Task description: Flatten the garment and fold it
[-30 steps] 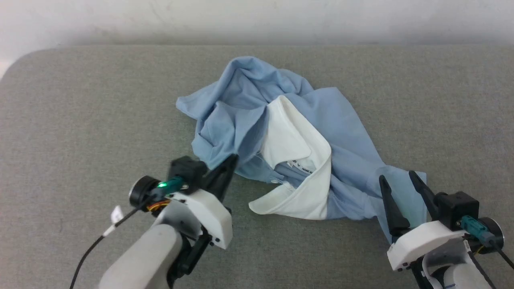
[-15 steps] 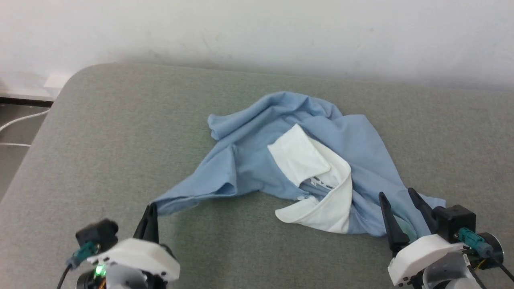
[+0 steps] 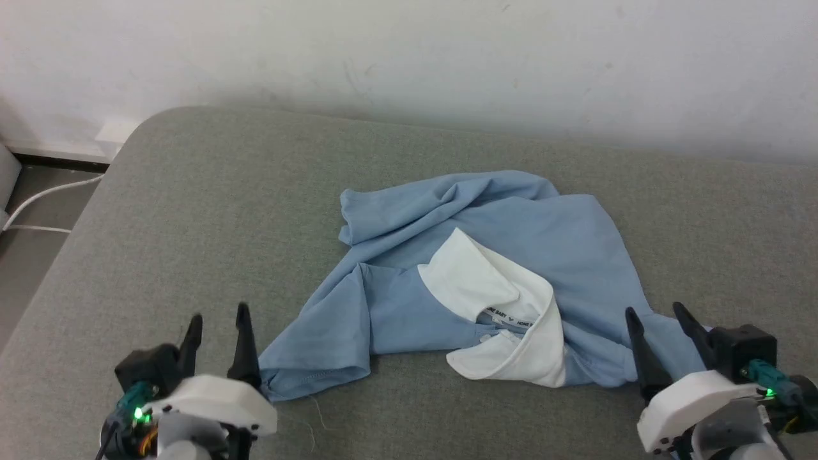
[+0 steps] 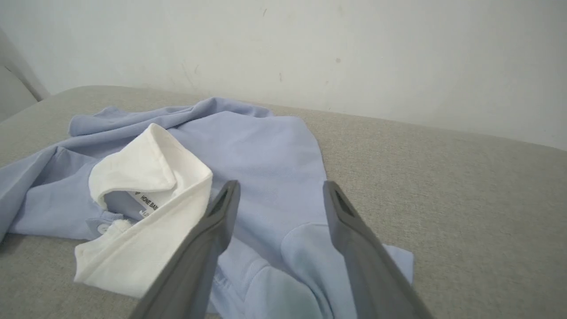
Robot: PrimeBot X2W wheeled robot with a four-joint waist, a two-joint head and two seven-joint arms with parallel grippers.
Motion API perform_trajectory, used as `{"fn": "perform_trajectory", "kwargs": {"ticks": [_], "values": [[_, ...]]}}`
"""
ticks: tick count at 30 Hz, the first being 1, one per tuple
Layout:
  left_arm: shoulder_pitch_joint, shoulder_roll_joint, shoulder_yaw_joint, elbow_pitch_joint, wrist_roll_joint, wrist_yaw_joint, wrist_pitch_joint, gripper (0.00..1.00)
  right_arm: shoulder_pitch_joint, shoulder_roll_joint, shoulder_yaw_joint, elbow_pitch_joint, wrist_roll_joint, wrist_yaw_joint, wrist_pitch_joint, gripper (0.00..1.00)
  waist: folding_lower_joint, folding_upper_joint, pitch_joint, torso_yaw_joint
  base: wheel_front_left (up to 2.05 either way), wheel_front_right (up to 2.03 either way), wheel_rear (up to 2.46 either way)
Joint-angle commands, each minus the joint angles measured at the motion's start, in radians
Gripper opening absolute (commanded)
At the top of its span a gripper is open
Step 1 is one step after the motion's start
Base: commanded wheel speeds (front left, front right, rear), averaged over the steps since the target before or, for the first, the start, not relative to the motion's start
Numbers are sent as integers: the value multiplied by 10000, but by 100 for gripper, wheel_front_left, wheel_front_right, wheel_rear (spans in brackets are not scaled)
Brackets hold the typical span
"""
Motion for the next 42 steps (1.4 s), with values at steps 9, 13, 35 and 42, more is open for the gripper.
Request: {"fn": "perform_trajectory", "kwargs": {"ticks": [9, 13, 35, 42], "values": [[-1, -592, 699, -1901, 3500, -1211, -117, 100, -627, -1530, -402, 160, 480, -11, 3612, 100, 1, 0, 106, 87, 0, 0, 0], [210, -1043, 885, -2011, 4150, -1640, -118, 100, -1165, -2349, -224, 627, 1137, -11, 5343, 100, 1, 0, 291, 267, 0, 0, 0], [235, -2543, 2291, -1460, 5344, -3177, -120, 100, -2663, -4107, 2089, 3577, 1852, -11, 5190, 0, 1, 0, 724, 777, 0, 0, 0], [288, -2677, 2553, -1203, 5435, -3380, -120, 100, -3926, -4512, 1256, 3651, 890, -11, 3269, 0, 1, 0, 308, 317, 0, 0, 0]]}}
